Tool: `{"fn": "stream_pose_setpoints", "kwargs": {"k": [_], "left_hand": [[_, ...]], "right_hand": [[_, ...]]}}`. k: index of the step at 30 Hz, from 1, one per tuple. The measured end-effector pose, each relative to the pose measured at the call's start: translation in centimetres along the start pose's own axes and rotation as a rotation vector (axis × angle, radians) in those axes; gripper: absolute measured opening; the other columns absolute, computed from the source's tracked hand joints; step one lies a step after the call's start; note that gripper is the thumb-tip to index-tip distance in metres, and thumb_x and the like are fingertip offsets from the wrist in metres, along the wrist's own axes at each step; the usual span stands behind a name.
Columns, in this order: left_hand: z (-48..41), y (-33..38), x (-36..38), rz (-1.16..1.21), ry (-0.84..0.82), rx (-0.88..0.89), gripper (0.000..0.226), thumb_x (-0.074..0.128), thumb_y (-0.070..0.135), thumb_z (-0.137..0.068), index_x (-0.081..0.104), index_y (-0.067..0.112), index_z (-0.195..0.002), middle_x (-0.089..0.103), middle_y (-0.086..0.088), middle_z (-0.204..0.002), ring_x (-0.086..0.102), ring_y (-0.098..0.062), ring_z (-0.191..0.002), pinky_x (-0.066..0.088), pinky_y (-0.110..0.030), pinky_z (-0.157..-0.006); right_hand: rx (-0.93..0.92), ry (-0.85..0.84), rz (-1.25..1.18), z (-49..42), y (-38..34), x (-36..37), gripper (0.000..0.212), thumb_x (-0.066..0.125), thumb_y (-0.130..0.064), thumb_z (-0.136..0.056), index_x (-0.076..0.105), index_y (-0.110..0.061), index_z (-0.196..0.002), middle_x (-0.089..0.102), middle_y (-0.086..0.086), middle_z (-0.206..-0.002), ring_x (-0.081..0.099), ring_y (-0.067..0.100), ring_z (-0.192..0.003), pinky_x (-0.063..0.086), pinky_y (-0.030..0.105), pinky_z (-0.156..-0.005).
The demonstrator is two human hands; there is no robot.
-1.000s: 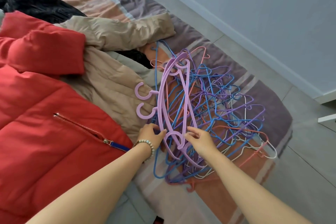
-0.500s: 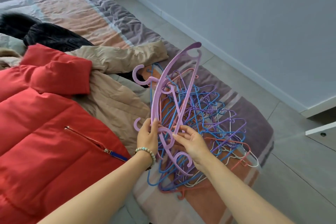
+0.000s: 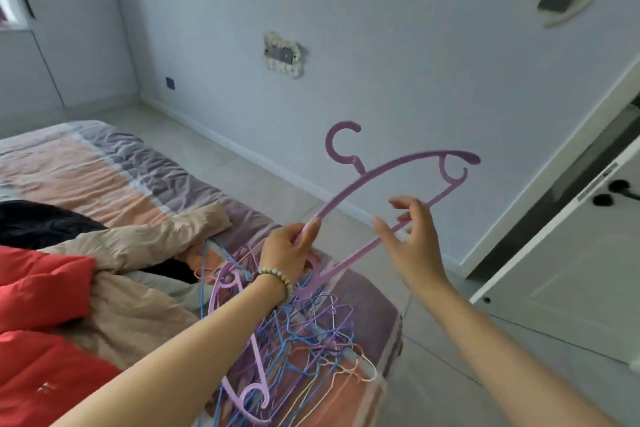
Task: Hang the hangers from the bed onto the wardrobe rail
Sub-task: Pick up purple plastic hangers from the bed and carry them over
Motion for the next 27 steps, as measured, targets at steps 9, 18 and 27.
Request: {"fn": "stream_pose_setpoints", "kwargs": {"k": [9,18,27], "left_hand": [[2.0,12.4,5.4,-0.357,-0.257,0.188,0.056,0.049,0.058,-0.083,0.045,0.014,-0.049,0.060,0.003,-0.041,0.056,-0.003,-0.038,0.041,-0.018,-0.048],[4.2,18.3,6.8,-0.406,-0.343,0.294,0.058,0.050,0.064,-0.078,0.045,0.016,-0.046,0.063,0.001,-0.044,0.064,-0.020,-0.052,0.055,-0.035,-0.062],[6.2,23.1,7.2,-0.388,-0.387,0.335,0.059,0.052,0.059,-0.080,0.038,0.015,-0.046,0.062,-0.002,-0.044,0.059,-0.014,-0.045,0.046,-0.022,-0.053]], "right_hand": [[0.019,-0.081,0.033,-3.3,-4.9,-13.5,0.034,0.057,-0.036,-0.091,0.061,-0.016,-0.119,0.069,-0.001,-0.104,0.062,0.012,-0.098,0.049,0.028,-0.094],[0.063,-0.255,0.018,-2.0,-7.6,-19.8,0.012,0.065,-0.022,-0.087,0.073,-0.018,-0.095,0.074,-0.004,-0.089,0.068,0.000,-0.083,0.044,0.008,-0.077],[0.066,-0.292,0.022,-0.6,-10.2,-23.7,0.016,0.064,-0.027,-0.088,0.074,-0.014,-0.090,0.075,-0.007,-0.093,0.066,0.002,-0.099,0.037,0.021,-0.096]]}}
Point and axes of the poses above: each hand's wrist, its own z-axis away from the middle knuckle, its own x-axis out of the palm, y = z × x, the point moved 9 cm from there along -z, towards the middle knuckle
